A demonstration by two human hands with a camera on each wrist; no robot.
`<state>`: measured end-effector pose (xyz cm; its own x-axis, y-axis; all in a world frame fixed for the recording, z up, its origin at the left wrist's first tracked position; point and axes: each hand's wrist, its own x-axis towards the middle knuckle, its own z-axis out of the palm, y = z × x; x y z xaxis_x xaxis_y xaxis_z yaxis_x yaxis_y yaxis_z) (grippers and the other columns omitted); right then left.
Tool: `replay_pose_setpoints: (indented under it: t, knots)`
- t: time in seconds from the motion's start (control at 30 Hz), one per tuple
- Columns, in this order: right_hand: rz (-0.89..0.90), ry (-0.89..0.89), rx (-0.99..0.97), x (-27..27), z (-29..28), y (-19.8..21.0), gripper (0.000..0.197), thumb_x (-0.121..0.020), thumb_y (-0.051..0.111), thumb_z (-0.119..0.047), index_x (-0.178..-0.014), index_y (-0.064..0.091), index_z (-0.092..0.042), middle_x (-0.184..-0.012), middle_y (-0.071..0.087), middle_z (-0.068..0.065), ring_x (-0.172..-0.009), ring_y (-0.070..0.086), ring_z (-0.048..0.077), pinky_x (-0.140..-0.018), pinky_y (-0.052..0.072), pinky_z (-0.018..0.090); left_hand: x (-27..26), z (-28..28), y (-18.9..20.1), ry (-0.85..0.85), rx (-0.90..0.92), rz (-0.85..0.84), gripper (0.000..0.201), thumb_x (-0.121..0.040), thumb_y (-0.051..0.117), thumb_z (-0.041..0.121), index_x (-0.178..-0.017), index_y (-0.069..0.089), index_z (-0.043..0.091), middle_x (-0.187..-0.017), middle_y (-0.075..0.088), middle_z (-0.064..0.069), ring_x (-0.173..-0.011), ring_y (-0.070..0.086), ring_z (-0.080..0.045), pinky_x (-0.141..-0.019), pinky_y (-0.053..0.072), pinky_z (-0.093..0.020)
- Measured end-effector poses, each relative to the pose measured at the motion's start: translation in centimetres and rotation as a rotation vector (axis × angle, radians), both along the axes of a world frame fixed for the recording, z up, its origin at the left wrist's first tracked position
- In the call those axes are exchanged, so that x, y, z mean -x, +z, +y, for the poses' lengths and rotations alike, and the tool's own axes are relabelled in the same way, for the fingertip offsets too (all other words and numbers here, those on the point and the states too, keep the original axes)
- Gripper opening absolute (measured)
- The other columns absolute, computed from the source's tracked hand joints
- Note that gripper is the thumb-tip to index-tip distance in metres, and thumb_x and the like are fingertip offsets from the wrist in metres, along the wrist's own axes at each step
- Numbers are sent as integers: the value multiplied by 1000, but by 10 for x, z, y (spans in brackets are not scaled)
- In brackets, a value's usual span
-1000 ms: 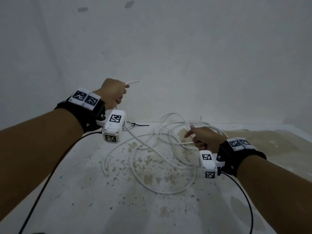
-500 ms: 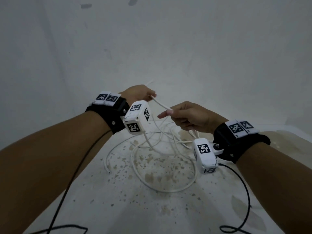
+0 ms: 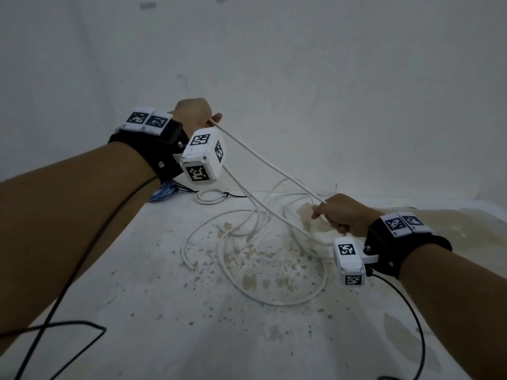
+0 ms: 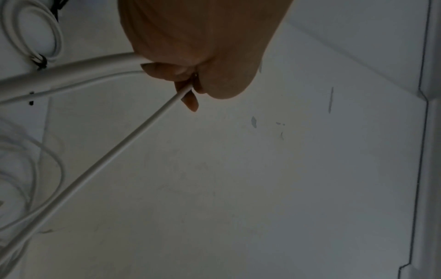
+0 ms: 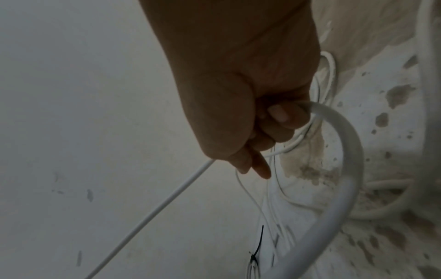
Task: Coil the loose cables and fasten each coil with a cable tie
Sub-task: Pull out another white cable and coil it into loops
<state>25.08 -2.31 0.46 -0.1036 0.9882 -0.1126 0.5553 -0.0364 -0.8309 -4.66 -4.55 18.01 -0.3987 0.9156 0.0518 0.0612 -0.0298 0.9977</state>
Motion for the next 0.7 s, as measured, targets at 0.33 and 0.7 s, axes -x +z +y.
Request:
replay_pose_setpoints:
  t: [0.33,0.7]
  knots:
    - [81,-224,-106,5,10,0,30,-94,62,-18,-103,67,10,-51,45,1,-44,40,16,-43,33,24,-23,-13,25,-3,-370,189,34,-100,47,24,-72,62,12,-64,57,0,-36,34,-7,-39,22,-17]
    - [427,-362,29,-26,-9,-11,18,-89,73,-12,-85,57,-2,-66,34,4,-53,31,17,-36,36,22,-14,37,-55,-23,-31,-128,30,-99,44,7,-72,57,4,-79,54,-8,-42,30,-8,-41,27,-17]
